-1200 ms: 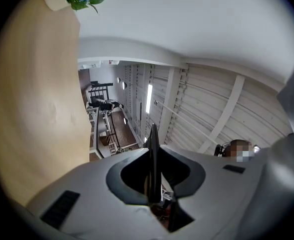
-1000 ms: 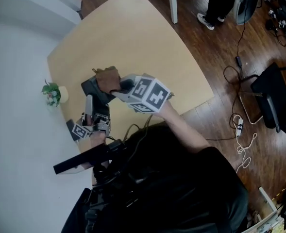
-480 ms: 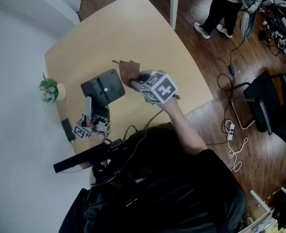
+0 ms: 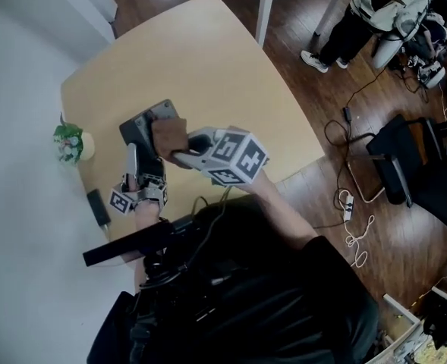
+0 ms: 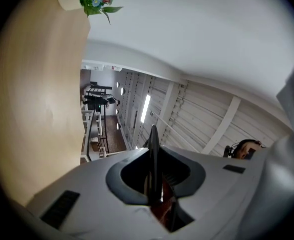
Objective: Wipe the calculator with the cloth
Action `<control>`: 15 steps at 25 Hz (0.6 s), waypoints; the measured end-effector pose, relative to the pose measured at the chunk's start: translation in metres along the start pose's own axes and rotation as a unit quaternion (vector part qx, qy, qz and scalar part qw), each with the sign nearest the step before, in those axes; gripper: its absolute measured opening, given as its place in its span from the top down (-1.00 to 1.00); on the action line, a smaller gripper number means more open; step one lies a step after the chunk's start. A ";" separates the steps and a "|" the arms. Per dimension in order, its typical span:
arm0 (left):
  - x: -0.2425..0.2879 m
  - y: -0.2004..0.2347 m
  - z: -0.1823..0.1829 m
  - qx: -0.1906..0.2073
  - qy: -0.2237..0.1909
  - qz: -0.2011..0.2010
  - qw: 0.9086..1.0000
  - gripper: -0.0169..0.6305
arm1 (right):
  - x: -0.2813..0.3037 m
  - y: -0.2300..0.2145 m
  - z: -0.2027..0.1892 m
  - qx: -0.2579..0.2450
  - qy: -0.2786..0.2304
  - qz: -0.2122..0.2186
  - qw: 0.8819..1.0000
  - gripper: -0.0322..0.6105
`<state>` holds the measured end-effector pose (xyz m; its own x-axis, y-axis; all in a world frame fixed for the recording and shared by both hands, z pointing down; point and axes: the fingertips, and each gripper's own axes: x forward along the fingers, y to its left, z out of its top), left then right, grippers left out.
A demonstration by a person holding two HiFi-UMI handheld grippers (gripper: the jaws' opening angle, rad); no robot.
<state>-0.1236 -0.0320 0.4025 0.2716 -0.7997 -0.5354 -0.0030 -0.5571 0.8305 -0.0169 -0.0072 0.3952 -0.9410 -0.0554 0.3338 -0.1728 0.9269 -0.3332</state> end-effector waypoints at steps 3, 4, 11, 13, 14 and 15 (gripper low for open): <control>0.006 -0.006 -0.006 -0.003 0.011 -0.016 1.000 0.72 | 0.024 0.002 -0.007 -0.039 0.045 -0.024 0.998 0.74; 0.006 -0.007 -0.006 -0.005 0.009 -0.020 1.000 0.71 | 0.026 -0.003 -0.011 -0.039 0.055 -0.034 0.997 0.73; 0.000 -0.013 0.005 -0.014 0.000 -0.044 0.999 0.70 | 0.005 -0.048 -0.035 0.029 0.072 -0.091 0.993 0.73; -0.003 -0.010 0.010 -0.019 -0.009 -0.043 0.999 0.71 | -0.002 -0.066 -0.046 0.040 0.083 -0.119 0.989 0.74; -0.005 -0.009 0.013 -0.025 -0.017 -0.045 0.999 0.72 | -0.007 -0.074 -0.052 0.044 0.088 -0.132 0.986 0.74; -0.008 -0.009 0.016 -0.030 -0.025 -0.048 0.998 0.74 | -0.012 -0.079 -0.056 0.050 0.089 -0.140 0.985 0.74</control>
<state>-0.1413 -0.0247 0.3969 0.2187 -0.7549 -0.6183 0.0791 -0.6179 0.7823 0.0239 -0.0589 0.4670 -0.7884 -0.2294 0.5708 -0.4541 0.8431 -0.2883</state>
